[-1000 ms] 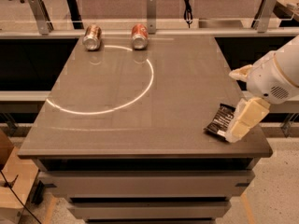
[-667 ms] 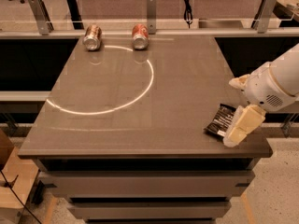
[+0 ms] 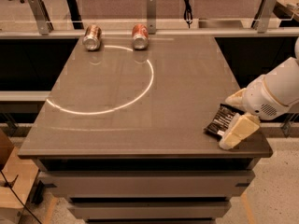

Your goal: Move rxbar chocolate near coke can

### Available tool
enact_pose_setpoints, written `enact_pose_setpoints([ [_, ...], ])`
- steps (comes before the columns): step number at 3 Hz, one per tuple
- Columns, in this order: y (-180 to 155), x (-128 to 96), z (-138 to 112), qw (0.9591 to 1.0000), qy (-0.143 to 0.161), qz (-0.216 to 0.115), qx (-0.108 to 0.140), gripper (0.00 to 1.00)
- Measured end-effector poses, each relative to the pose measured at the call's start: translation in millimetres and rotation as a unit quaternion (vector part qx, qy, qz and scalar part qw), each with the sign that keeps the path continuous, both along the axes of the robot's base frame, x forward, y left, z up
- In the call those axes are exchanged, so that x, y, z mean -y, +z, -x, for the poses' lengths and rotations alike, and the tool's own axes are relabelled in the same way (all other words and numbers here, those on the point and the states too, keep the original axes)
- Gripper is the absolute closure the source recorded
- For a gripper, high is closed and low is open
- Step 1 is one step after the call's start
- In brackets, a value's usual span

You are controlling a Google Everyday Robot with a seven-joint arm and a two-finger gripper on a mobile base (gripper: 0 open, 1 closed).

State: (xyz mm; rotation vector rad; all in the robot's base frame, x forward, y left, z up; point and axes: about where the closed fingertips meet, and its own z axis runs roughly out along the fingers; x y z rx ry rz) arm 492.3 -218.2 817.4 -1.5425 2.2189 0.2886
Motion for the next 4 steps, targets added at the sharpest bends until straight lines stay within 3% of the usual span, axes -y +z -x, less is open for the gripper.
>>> enact_pose_setpoints([
  [3, 10.8, -3.8, 1.3, 1.0000, 0.008, 0.005, -0.003, 0.88],
  [4, 41.3, -18.9, 0.2, 0.9989, 0.035, 0.009, 0.031, 1.00],
])
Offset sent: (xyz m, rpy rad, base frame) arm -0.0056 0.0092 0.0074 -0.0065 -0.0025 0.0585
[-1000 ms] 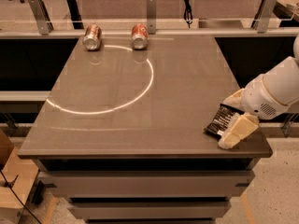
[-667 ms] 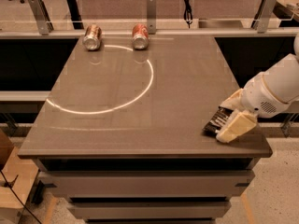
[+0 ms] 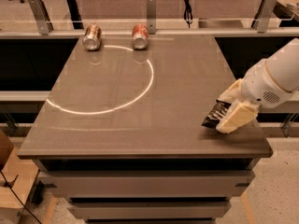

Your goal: Move rxbar chocolate near coke can

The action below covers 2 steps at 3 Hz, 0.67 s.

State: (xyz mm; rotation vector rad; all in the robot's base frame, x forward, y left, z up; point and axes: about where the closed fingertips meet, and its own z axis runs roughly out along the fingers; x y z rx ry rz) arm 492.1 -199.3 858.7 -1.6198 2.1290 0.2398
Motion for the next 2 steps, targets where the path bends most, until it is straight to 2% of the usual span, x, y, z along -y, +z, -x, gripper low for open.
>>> enact_pose_setpoints([
  [1, 60.7, -19.1, -13.1, 0.9981, 0.019, -0.009, 0.058, 1.00],
  [2, 60.7, -19.2, -13.1, 0.9981, 0.019, -0.009, 0.058, 1.00],
])
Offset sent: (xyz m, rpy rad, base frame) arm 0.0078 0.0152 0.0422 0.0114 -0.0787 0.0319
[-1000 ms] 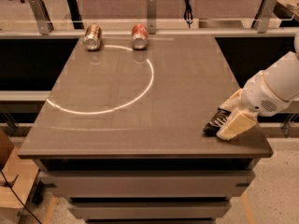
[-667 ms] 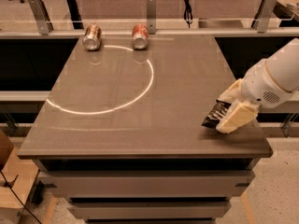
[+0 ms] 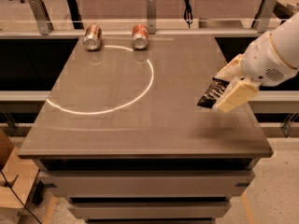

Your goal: Move rxbar chocolate near coke can

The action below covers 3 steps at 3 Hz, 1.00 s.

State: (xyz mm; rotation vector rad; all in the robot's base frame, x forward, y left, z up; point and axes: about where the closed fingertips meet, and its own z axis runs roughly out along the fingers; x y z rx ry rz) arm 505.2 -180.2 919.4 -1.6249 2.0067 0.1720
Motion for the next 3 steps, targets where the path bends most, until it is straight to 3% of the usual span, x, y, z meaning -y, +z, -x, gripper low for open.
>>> enact_pose_setpoints([
  [1, -2.4, -8.3, -22.4, 0.9995, -0.027, -0.018, 0.006, 1.00],
  [2, 0.7, -20.9, -66.9, 0.9965, -0.040, -0.065, 0.033, 1.00],
  [3, 2.6, -27.4, -114.0, 0.9908, -0.046, -0.113, 0.059, 1.00],
])
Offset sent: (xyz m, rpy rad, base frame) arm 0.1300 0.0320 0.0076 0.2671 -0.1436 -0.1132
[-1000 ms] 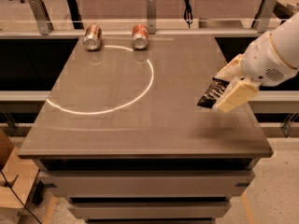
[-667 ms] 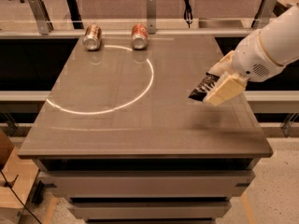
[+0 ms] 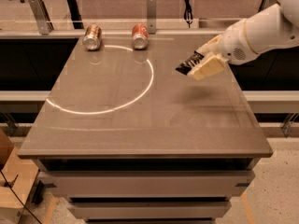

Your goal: Move rxbar chocolate near coke can

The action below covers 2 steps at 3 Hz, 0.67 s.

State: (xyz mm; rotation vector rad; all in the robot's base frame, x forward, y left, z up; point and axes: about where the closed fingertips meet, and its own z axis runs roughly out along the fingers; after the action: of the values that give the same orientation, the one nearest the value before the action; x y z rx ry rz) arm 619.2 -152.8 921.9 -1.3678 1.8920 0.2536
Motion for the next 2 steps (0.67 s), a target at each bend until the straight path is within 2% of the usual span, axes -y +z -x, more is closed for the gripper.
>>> enact_pose_setpoints([
  [1, -2.2, -5.0, -48.0, 0.9991, -0.005, -0.029, 0.030, 1.00],
  [2, -2.2, -5.0, -48.0, 0.9991, -0.005, -0.029, 0.030, 1.00],
])
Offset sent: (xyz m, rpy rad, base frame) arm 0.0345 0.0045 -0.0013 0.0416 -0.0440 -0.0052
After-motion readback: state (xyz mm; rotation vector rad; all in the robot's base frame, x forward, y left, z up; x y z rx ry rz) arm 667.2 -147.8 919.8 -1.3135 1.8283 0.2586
